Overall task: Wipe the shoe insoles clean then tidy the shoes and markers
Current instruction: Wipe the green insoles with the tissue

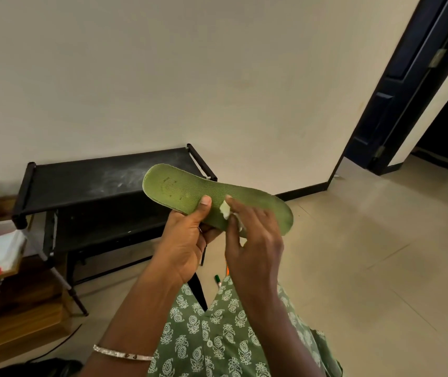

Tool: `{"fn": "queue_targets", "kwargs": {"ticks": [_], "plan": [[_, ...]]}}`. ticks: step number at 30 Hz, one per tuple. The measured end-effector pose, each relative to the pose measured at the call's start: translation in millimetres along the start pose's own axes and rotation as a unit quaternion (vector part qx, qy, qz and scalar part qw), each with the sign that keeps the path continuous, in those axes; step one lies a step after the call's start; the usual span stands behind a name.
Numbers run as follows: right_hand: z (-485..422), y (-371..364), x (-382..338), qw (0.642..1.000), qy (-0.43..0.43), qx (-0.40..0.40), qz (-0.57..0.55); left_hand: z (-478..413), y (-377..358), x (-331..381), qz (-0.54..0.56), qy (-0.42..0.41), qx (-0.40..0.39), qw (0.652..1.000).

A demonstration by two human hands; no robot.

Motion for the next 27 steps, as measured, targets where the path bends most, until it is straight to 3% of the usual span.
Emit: {"fn": "queue_targets", "kwargs": {"ticks": [4, 12, 21, 27], "plan": [[2.4, -6.5, -8.9, 0.999, 0.028, -0.021, 0.002, 1.9, -0.1, 2.2, -0.013, -0.013, -0.002, 1.000], [-4.8, 11.6, 32.9, 0.999, -0.037, 0.006, 0.014, -2.2, 2.9, 0.5, 0.007, 0.005, 0.011, 1.000], [7.8, -17.5, -11.9, 0.999, 0.026, -0.042, 0.006, 2.4, 1.0, -1.8, -0.009, -0.004, 0.009, 1.000], [-2.6, 4.0, 30.8, 0.998, -0.035, -0.018, 0.040, 0.4, 4.5, 0.0, 0.007, 0.007, 0.007, 1.000]]}}
Point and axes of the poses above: each hand's wrist, its own z-axis away from the middle knuckle, its own y-axis out of the back of the hand, x = y × z, the point moved 10 cm from there along -z, towards the middle knuckle, and after that the axes turned 10 degrees about -z, right-handed, at the moved point
